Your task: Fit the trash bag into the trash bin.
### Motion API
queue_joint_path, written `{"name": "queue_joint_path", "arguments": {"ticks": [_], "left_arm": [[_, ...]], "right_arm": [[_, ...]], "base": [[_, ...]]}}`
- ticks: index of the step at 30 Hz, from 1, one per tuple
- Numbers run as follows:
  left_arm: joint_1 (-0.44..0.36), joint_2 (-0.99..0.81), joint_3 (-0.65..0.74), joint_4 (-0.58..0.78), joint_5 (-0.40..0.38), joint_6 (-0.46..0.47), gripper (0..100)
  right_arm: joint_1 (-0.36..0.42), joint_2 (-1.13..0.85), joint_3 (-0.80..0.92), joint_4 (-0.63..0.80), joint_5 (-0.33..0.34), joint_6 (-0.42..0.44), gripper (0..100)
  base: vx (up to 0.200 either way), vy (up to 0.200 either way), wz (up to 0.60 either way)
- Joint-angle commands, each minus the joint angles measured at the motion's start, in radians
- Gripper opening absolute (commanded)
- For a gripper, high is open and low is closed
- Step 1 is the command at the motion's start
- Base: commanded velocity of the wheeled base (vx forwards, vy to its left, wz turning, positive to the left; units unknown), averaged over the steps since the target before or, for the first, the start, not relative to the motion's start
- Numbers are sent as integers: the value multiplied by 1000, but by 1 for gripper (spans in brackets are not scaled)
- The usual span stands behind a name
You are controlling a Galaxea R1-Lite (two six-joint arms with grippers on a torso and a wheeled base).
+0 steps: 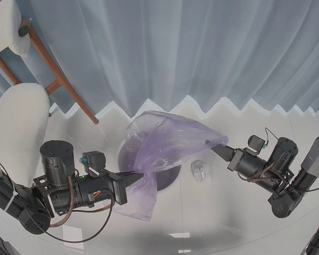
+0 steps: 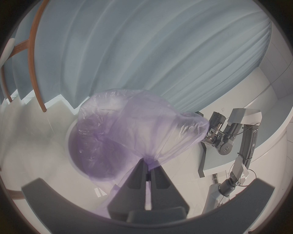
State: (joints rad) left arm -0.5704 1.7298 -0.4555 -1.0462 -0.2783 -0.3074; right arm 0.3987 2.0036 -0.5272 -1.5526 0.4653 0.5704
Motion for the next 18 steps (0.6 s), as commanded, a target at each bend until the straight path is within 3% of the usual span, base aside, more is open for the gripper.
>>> {"name": "queue_joint_path", "arguments": {"ticks": [1, 7, 18], "left_arm": [[-6, -1, 1, -6, 1, -1, 0], [-54, -6, 24, -9, 4, -1, 0], [-103, 1, 40, -9, 13, -1, 0]], "right_arm": [[61, -39, 6, 26, -48, 51, 100], [154, -74, -19, 172, -109, 138, 100], [210, -2, -76, 169, -209, 170, 100]], "base": [[0, 0, 0], [0, 0, 0], [0, 0, 0]]}}
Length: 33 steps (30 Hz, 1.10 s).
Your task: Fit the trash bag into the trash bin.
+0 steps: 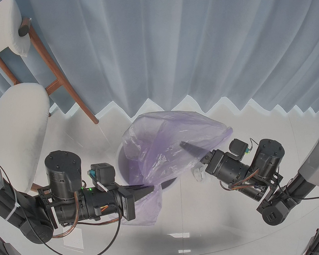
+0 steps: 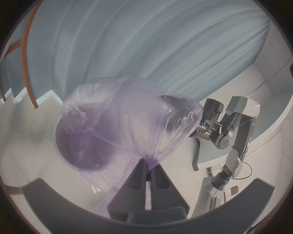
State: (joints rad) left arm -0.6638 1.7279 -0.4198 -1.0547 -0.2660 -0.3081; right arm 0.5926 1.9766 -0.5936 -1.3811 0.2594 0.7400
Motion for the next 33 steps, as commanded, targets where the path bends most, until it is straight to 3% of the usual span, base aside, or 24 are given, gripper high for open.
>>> {"name": "queue_joint_path", "arguments": {"ticks": [1, 11, 20, 33], "left_arm": [[-8, 2, 1, -2, 2, 0, 0], [-10, -2, 4, -21, -6, 3, 0], [-14, -22, 4, -71, -4, 0, 0], [32, -74, -20, -77, -1, -20, 0]], "right_arm": [[41, 39, -15, -3, -42, 2, 0], [56, 67, 6, -39, -72, -16, 0], [56, 157, 9, -139, -120, -113, 0], [46, 177, 31, -164, -121, -149, 0]], "base": [[0, 0, 0], [0, 0, 0], [0, 0, 0], [0, 0, 0]]}}
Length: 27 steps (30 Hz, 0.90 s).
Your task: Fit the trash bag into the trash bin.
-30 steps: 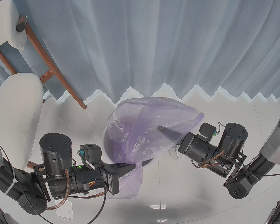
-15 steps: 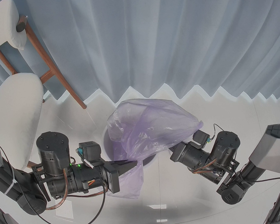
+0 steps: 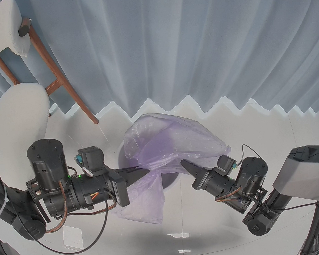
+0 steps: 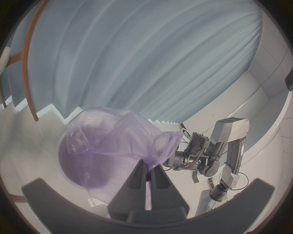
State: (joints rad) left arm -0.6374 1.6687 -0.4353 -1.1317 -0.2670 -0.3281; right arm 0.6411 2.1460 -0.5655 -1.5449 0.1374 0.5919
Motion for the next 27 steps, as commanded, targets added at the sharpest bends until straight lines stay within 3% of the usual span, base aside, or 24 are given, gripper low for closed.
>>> {"name": "queue_joint_path", "arguments": {"ticks": [1, 13, 19, 23, 27], "left_arm": [[9, -17, -5, 0, 0, 0, 0], [36, -15, -20, 7, 6, -6, 0], [97, 57, -57, 13, 72, -6, 0], [116, 68, -68, 44, 75, -35, 0], [82, 25, -69, 174, 77, -71, 0]], "right_arm": [[-8, 8, 4, 0, 1, -3, 0], [-37, 8, 15, -1, 1, -72, 0], [-27, 2, 64, -21, 37, -95, 0], [-27, -29, 79, -20, 40, -92, 0], [-26, -86, 130, -15, 116, -89, 0]], "base": [[0, 0, 0], [0, 0, 0], [0, 0, 0], [0, 0, 0], [0, 0, 0]]}}
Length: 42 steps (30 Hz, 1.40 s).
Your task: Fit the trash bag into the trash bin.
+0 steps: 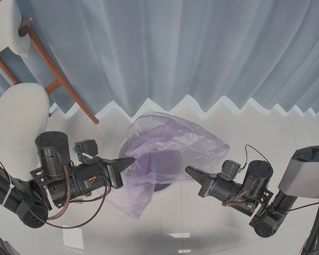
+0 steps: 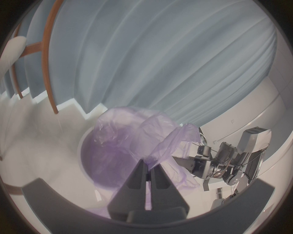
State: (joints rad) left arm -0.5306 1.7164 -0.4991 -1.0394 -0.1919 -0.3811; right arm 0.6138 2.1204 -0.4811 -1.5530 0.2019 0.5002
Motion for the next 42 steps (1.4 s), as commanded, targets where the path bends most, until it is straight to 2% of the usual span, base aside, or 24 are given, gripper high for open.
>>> {"name": "queue_joint_path", "arguments": {"ticks": [1, 6, 10, 16, 19, 23, 27, 33, 37, 39, 40, 42], "left_arm": [[-28, -34, -6, 124, 2, -18, 0], [-31, -52, -6, 205, 2, -18, 0], [-31, -70, -1, 272, 3, -18, 0], [-31, -87, -9, 371, 22, -18, 0], [-31, -90, -10, 389, 42, -18, 0], [-22, -146, -27, 427, 65, -18, 0], [-20, -162, -70, 510, 123, -18, 0], [-17, -156, -90, 524, 143, -15, 0], [-15, -158, -91, 522, 134, -15, 0], [-15, -155, -96, 521, 134, -16, 0], [-8, -153, -105, 521, 134, -16, 0], [8, -153, -116, 519, 131, -15, 0]], "right_arm": [[1, -68, 61, -6, 62, 3, 0], [7, -56, 79, -1, 70, 4, 0], [58, -33, 104, 8, 90, 29, 0], [90, 16, 107, 5, 91, 57, 0], [129, 35, 107, -4, 91, 98, 0], [190, 29, 90, -6, 91, 201, 0], [207, 35, 58, -6, 91, 228, 0], [251, 36, 30, -7, 86, 230, 0], [228, 84, -21, -9, 62, 218, 0], [215, 98, -44, -13, 31, 208, 0], [204, 107, -70, -15, -9, 187, 0], [201, 105, -91, -16, -29, 167, 0]], "base": [[0, 0, 0], [0, 0, 0], [0, 0, 0], [0, 0, 0], [0, 0, 0], [0, 0, 0], [0, 0, 0], [0, 0, 0], [0, 0, 0], [0, 0, 0], [0, 0, 0], [0, 0, 0]]}}
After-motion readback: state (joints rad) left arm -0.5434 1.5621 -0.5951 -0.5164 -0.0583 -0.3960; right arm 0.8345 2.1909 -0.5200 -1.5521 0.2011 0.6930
